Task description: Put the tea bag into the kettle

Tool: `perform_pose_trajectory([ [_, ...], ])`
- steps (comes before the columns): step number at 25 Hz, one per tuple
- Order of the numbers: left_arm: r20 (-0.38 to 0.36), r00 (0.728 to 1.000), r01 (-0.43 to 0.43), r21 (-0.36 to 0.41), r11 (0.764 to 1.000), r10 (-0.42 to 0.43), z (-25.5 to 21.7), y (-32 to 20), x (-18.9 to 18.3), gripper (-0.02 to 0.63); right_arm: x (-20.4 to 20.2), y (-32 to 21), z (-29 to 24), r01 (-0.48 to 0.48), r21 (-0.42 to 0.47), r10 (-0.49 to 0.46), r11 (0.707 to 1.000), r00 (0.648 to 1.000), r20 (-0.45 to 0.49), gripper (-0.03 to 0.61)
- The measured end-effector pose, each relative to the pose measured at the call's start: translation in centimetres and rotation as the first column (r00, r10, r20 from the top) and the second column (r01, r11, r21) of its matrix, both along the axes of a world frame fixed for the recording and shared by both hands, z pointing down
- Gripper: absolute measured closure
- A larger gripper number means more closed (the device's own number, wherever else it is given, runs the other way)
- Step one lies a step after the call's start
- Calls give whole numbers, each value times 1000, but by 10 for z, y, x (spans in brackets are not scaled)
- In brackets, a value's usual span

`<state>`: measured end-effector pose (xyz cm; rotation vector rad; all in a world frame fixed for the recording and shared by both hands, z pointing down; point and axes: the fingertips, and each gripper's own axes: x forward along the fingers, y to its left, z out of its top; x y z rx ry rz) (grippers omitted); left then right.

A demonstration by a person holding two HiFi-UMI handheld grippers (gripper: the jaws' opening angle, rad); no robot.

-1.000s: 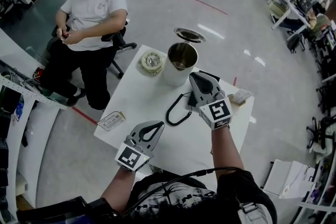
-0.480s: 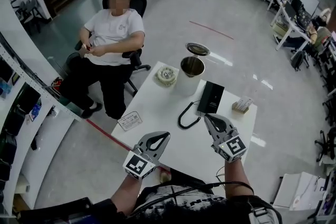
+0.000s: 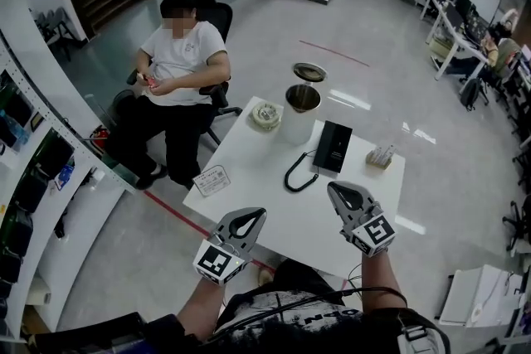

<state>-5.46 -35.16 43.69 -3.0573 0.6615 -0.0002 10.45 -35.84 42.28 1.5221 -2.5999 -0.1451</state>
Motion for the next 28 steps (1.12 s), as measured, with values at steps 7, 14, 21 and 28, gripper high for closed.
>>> perform_pose_trajectory([
  [7,0,999,49,25,999,-49,-9,31,-3,601,-19,28,-16,103,48,-102,994,995,-17,568],
  [14,-10,995,102,40,994,-102,-23,78,20,601,-16,75,-21,208,43,-207,977,978,-24,568],
  [21,-20,991,130,38,991,-130,-23,133,44,601,5,135,-11,241,19,-241,970,970,-6,568],
  [28,-8,986,168,40,985,-168,-19,170,51,601,16,173,-7,266,25,-266,964,964,-16,568],
])
